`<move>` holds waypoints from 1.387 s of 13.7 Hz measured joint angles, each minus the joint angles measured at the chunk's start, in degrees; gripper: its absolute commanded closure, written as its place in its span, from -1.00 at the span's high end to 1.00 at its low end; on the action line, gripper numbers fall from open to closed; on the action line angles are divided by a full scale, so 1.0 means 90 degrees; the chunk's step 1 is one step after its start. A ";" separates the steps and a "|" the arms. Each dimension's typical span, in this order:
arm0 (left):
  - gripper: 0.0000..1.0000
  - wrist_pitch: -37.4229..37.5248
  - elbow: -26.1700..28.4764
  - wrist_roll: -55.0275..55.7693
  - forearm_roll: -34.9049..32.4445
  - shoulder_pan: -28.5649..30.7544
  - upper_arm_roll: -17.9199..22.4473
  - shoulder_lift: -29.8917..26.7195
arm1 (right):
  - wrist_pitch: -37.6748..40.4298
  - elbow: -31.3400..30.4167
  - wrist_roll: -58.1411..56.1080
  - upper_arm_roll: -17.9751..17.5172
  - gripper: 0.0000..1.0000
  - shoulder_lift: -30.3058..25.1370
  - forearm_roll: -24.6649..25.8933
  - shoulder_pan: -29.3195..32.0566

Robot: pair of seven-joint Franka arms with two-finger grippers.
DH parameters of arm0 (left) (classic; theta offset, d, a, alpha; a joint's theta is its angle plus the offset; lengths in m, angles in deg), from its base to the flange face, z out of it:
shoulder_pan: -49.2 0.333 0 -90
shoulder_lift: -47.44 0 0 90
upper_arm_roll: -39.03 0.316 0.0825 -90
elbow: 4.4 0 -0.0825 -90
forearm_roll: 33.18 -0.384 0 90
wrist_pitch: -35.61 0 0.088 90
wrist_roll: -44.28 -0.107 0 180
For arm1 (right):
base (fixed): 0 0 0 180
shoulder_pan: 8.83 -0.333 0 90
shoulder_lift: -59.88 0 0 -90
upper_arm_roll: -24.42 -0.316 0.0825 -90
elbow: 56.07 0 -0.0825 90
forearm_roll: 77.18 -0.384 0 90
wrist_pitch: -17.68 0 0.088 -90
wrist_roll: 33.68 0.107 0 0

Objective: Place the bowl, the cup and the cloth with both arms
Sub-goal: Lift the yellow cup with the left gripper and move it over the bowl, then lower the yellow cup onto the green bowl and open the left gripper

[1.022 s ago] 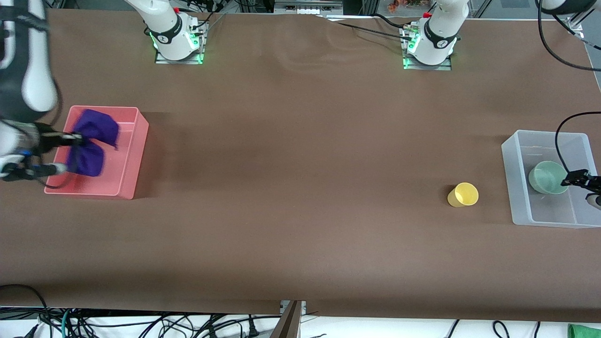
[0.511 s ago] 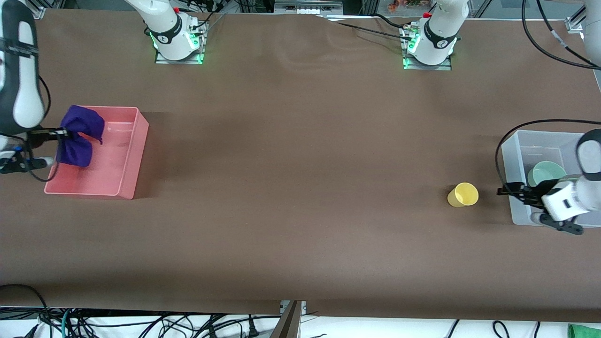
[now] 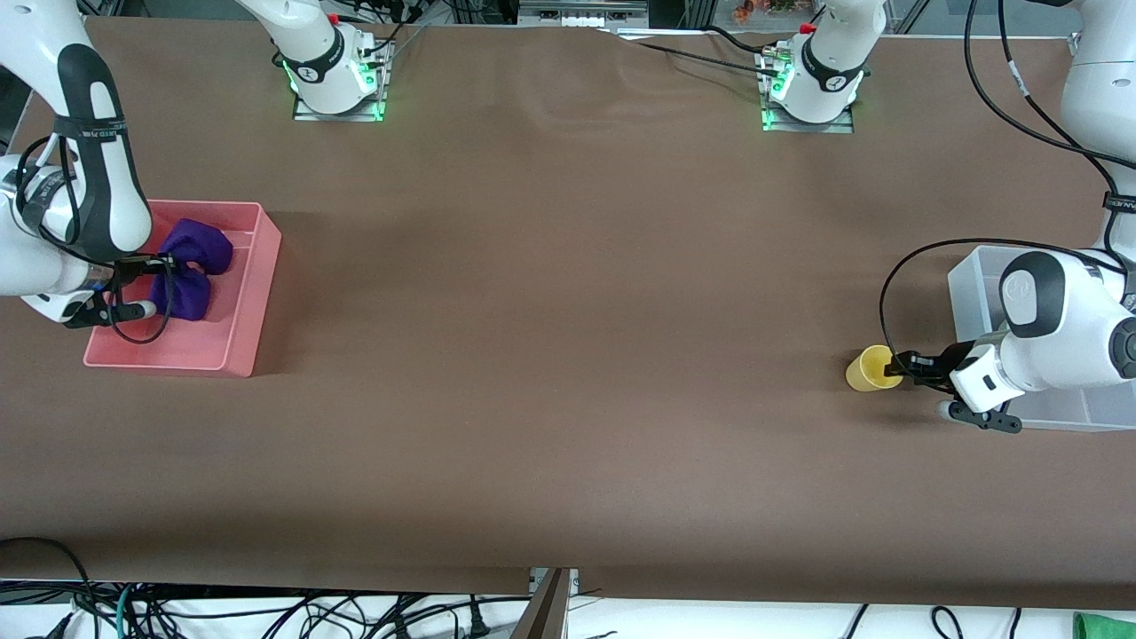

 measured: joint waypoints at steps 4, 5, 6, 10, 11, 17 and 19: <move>-1.00 0.0001 0.0020 0.0082 0.0001 0.0028 -0.0002 0.0051 | 0.1521 0.1323 -0.0007 -0.0082 1.00 -0.0439 -0.0655 -0.0018; -1.00 0.0046 -0.0004 0.0087 0.0005 0.0041 -0.0008 0.0048 | 0.1989 0.1846 -0.0007 -0.0230 1.00 -0.0537 -0.0671 -0.0020; -1.00 0.0218 -0.0087 0.0092 0.0018 0.0064 -0.0018 0.0038 | 0.2358 0.2330 0.0003 -0.0461 1.00 -0.0629 -0.0674 -0.0028; -1.00 0.2024 -0.1337 0.0072 0.0030 0.0152 -0.0025 -0.0107 | 0.2849 0.3022 0.0605 -0.1458 1.00 -0.0932 -0.0401 -0.0071; -1.00 0.2521 -0.1750 -0.0021 -0.0027 0.0206 -0.0016 -0.0155 | 0.2951 0.3033 0.1097 -0.1744 1.00 -0.1009 -0.0246 -0.0074; -1.00 0.2945 -0.2429 -0.3021 -0.0865 0.0854 0.0747 -0.0098 | 0.3088 0.3351 0.1935 -0.2170 1.00 -0.1462 -0.0075 -0.0063; -1.00 0.2436 -0.2421 -0.3886 -0.0866 0.0937 0.1178 0.0080 | 0.3276 0.3349 0.1935 -0.2127 1.00 -0.1581 -0.0075 -0.0048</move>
